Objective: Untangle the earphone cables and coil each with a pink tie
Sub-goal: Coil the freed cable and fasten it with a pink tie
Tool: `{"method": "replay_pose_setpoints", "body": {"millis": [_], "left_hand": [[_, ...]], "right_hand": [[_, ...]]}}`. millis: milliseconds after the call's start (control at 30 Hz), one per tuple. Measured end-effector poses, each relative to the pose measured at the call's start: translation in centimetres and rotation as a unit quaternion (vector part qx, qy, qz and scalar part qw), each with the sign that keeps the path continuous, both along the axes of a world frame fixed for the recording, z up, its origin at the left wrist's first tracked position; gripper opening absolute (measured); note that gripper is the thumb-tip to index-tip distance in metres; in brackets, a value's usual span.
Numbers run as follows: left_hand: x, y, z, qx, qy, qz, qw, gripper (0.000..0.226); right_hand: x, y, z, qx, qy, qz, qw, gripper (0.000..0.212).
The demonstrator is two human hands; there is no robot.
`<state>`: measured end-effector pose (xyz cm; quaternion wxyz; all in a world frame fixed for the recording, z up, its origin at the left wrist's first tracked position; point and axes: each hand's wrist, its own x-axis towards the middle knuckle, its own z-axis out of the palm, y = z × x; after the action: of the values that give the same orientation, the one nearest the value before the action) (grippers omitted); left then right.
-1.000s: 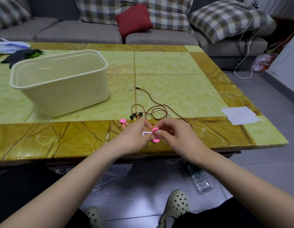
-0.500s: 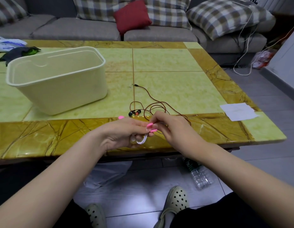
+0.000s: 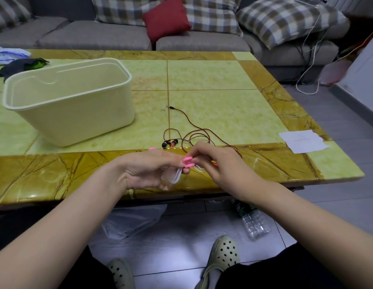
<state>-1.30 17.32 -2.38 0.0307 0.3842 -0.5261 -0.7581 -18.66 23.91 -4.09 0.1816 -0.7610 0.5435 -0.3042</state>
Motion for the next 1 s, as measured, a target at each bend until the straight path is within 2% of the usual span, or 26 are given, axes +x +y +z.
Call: {"method": "replay_pose_setpoints", "body": {"millis": [333,433,533,633,733,900,1000], "left_hand": [[0.6,-1.1,-0.2,0.015,0.000,-0.002,1.000,0.008],[0.5,-0.7,-0.1,-0.035,-0.014,-0.031,0.999,0.009],[0.0,-0.2,-0.1,-0.110,-0.041,-0.009,0.993,0.003],[-0.2,0.2,-0.2,-0.231,-0.094,0.004,0.969,0.004],[-0.1,0.5,-0.7,-0.311,-0.096,0.015,0.945,0.007],[-0.1,1.0,-1.2,-0.371,-0.061,0.037,0.926,0.008],[-0.4,1.2,-1.3,-0.414,-0.086,0.060,0.904,0.012]], "right_hand": [[0.5,0.2,0.7,0.049,-0.005,0.012,0.999,0.018],[0.5,0.2,0.6,0.069,-0.034,0.003,0.997,0.011],[0.6,0.4,0.4,0.089,-0.044,-0.006,0.995,0.008],[0.6,0.3,-0.2,0.124,-0.051,-0.031,0.990,0.012],[0.5,0.2,-0.5,0.145,-0.073,-0.054,0.985,0.016],[0.7,0.3,-0.2,0.140,-0.048,-0.072,0.986,0.022],[0.7,0.3,-0.2,0.153,-0.064,-0.082,0.983,0.030]]}}
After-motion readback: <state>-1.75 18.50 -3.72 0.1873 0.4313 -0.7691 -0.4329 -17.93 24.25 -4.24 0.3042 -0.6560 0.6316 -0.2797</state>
